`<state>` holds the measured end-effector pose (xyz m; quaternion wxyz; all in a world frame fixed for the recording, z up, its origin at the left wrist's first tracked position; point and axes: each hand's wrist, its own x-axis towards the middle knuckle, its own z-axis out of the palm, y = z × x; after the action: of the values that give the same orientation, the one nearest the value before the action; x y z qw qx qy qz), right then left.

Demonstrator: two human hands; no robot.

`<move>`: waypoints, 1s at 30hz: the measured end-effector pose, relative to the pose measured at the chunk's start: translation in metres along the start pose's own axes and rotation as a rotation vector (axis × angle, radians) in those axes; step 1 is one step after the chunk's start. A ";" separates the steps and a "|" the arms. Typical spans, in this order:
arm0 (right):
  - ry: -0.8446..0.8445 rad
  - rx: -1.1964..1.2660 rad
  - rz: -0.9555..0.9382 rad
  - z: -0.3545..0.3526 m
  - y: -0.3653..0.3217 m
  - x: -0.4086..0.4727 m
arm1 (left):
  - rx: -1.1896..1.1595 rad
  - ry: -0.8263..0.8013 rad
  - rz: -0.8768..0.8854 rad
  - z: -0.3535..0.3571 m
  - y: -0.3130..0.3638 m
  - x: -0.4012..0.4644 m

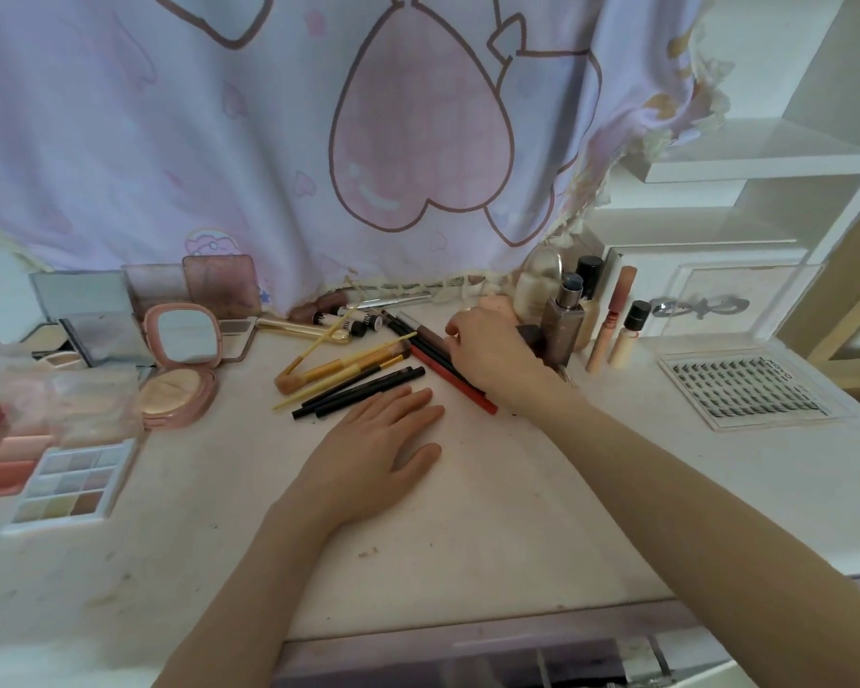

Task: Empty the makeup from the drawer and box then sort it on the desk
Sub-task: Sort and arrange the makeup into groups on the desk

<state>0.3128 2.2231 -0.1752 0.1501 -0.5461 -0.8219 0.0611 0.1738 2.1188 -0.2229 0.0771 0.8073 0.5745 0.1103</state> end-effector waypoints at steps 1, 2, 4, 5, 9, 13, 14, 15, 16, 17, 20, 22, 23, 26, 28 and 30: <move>-0.033 -0.037 0.025 0.003 -0.002 0.008 | -0.009 0.001 -0.003 0.000 0.000 0.000; -0.065 -0.054 0.057 0.006 -0.003 0.014 | -0.016 0.004 -0.004 -0.001 0.000 0.000; -0.100 -0.061 0.107 0.011 -0.003 0.021 | -0.011 0.013 0.002 -0.001 0.000 -0.001; -0.110 -0.058 0.123 0.013 -0.003 0.024 | -0.004 0.013 0.007 -0.001 -0.001 -0.001; -0.147 -0.044 0.156 0.017 -0.004 0.027 | -0.006 0.004 0.009 -0.001 -0.003 0.000; -0.025 0.016 0.155 0.014 -0.004 0.019 | -0.052 0.042 0.023 0.001 -0.006 -0.001; 0.020 0.080 0.151 0.012 -0.005 0.014 | -0.078 0.058 0.024 0.002 -0.007 -0.001; 0.038 0.176 0.157 0.009 -0.006 0.008 | -0.113 0.080 0.021 0.002 -0.007 -0.001; 0.034 0.288 0.165 0.004 -0.008 -0.001 | -0.156 0.111 0.018 0.002 -0.007 -0.001; 0.018 0.384 0.168 0.000 -0.010 -0.012 | -0.201 0.148 0.013 0.001 -0.007 -0.001; -0.022 0.483 0.141 -0.009 -0.012 -0.044 | -0.333 0.245 -0.015 -0.003 -0.005 -0.002; -0.027 0.496 0.105 -0.010 -0.009 -0.061 | -0.391 0.342 -0.056 -0.006 -0.002 -0.002; -0.038 0.490 0.090 -0.009 -0.008 -0.067 | -0.445 0.421 -0.098 -0.007 -0.002 -0.002; -0.097 0.449 0.023 -0.007 -0.002 -0.079 | -0.715 0.640 -0.185 -0.009 -0.006 -0.001; -0.165 0.465 -0.021 -0.006 0.002 -0.080 | -0.775 0.628 -0.102 -0.009 -0.008 -0.001; -0.266 0.556 -0.042 -0.006 0.005 -0.080 | -0.695 0.580 0.001 -0.007 -0.009 -0.001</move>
<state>0.3477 2.1508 -0.1852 0.1860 -0.4543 -0.7971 0.3516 0.1634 2.1207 -0.2184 0.1794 0.6696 0.5011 0.5181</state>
